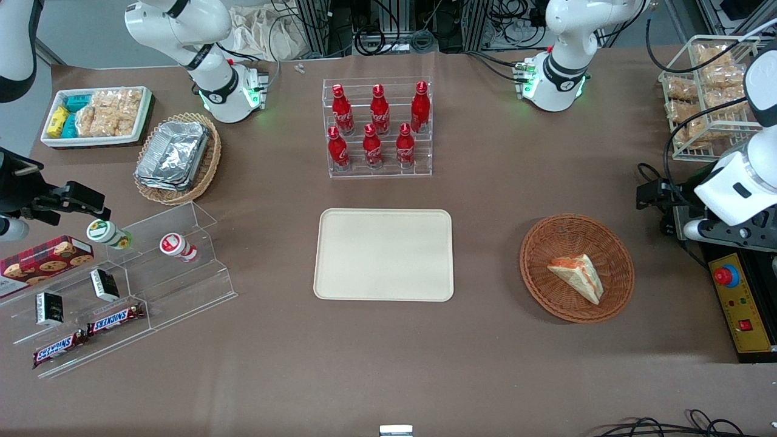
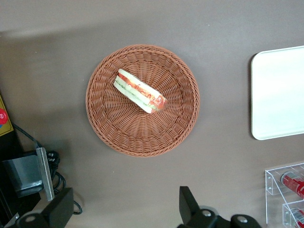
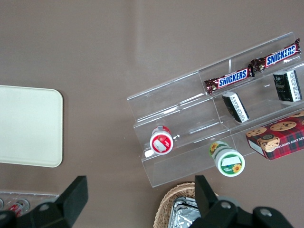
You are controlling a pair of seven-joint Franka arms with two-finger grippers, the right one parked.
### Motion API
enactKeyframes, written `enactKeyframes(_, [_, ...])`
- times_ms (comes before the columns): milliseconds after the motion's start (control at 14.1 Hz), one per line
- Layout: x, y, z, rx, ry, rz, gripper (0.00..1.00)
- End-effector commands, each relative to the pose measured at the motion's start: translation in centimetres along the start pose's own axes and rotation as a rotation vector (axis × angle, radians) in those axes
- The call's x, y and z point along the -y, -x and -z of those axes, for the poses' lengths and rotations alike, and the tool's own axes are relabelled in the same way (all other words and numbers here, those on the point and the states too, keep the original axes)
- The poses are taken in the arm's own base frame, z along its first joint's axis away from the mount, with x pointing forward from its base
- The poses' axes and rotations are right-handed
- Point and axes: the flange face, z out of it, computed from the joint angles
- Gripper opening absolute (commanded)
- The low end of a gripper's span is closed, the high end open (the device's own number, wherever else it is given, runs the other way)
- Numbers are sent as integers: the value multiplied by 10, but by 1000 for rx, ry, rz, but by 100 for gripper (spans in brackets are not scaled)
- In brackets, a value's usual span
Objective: Place sandwich from basket to tray
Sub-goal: 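Move the left gripper over the wrapped sandwich in the wicker basket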
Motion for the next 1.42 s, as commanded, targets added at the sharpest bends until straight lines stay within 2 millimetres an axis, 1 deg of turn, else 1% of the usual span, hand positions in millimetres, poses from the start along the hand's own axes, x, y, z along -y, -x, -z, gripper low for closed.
enactKeyframes(0, [2, -1, 2, 6, 4, 41, 100])
enactKeyframes(71, [2, -2, 1, 6, 5, 69, 100])
enactKeyframes(213, [2, -9, -11, 22, 14, 145, 100])
enactKeyframes(354, [4, -17, -19, 2, 18, 248, 100])
enactKeyframes(496, [6, -23, -33, -2, 22, 389, 100])
enactKeyframes(638, [8, -30, -49, -10, -15, 437, 100])
enactKeyframes(780, [9, -32, -71, 0, -36, 491, 100])
enactKeyframes(921, [9, -39, -103, -25, -30, 556, 100])
enactKeyframes(1134, [1, -55, -148, -38, -51, 665, 100])
enactKeyframes(1276, [-17, -69, -178, -52, -34, 765, 100])
enactKeyframes(1346, [-22, -75, -191, -61, -28, 804, 100])
